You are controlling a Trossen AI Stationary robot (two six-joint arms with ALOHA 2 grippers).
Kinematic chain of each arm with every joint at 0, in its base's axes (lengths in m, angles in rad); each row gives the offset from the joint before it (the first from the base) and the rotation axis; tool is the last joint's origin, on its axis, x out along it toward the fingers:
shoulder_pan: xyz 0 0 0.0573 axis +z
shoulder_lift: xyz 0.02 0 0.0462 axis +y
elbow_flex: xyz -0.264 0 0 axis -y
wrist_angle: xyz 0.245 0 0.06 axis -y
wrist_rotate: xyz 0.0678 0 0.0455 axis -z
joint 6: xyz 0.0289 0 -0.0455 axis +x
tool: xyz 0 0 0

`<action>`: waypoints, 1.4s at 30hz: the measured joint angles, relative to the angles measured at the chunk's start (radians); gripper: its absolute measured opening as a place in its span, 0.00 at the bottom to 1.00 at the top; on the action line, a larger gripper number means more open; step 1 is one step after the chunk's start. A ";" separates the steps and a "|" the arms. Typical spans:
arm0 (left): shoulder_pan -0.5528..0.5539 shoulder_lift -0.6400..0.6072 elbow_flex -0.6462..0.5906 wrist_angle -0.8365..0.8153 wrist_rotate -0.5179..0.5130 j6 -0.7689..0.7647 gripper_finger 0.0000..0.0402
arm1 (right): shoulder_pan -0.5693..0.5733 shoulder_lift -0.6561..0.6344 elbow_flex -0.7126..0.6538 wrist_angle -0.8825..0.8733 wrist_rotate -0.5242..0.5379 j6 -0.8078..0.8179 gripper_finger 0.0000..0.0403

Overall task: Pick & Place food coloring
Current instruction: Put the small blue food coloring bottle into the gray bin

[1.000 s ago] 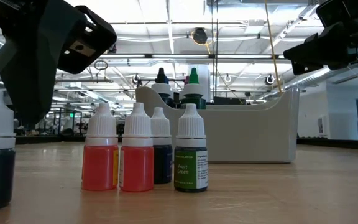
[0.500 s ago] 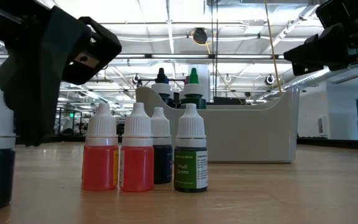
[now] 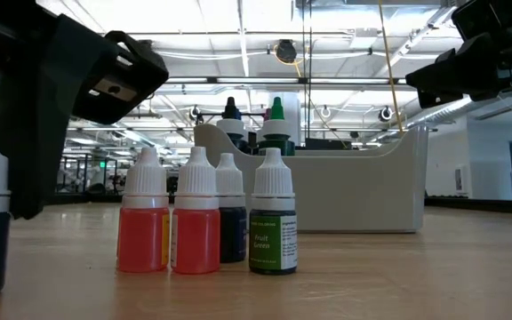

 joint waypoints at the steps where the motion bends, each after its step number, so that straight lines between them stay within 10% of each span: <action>1: 0.000 0.000 0.000 0.000 0.000 0.000 0.35 | 0.000 0.000 0.000 0.000 0.000 0.000 0.00; 17: 0.014 -0.044 0.027 -0.026 0.012 0.036 0.17 | 0.000 0.000 0.000 0.000 0.000 0.008 0.00; 28: 0.019 -0.193 0.258 -0.496 -0.067 0.291 0.16 | 0.000 -0.001 0.000 -0.010 0.000 0.015 0.00; 42: 0.236 -0.497 -0.011 -0.304 -0.110 0.278 0.16 | 0.000 0.000 0.000 -0.016 0.000 0.015 0.00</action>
